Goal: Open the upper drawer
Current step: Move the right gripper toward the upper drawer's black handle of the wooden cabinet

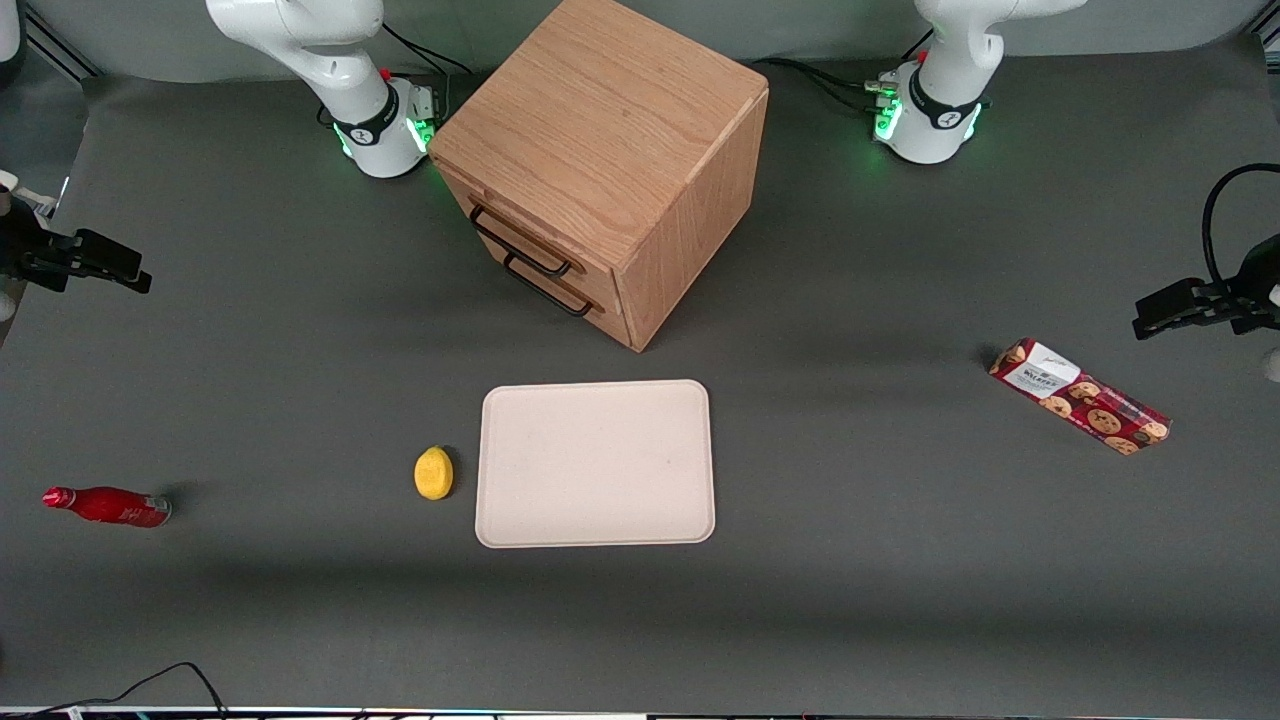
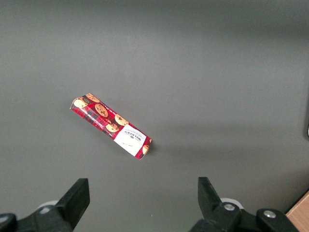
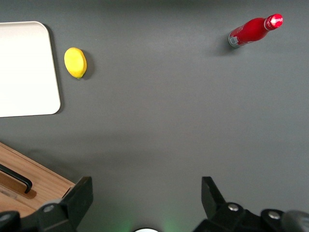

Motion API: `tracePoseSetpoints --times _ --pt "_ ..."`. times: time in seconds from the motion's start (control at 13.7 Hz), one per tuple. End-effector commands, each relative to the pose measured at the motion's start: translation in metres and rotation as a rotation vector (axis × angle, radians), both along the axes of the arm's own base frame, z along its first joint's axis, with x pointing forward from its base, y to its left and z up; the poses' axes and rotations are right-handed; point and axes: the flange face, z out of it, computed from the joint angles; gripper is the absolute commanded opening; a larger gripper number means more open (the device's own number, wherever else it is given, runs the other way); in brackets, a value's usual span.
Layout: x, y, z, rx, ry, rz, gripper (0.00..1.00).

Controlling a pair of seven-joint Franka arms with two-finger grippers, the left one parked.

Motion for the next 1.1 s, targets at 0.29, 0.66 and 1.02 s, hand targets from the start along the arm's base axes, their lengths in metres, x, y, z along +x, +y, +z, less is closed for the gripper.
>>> tracePoseSetpoints --times 0.29,0.66,1.02 --pt "0.003 0.002 0.007 -0.022 -0.001 0.021 1.00" --pt "0.000 0.026 0.010 -0.008 0.014 0.064 1.00" --pt "-0.016 0.104 0.020 0.032 0.083 0.257 1.00"
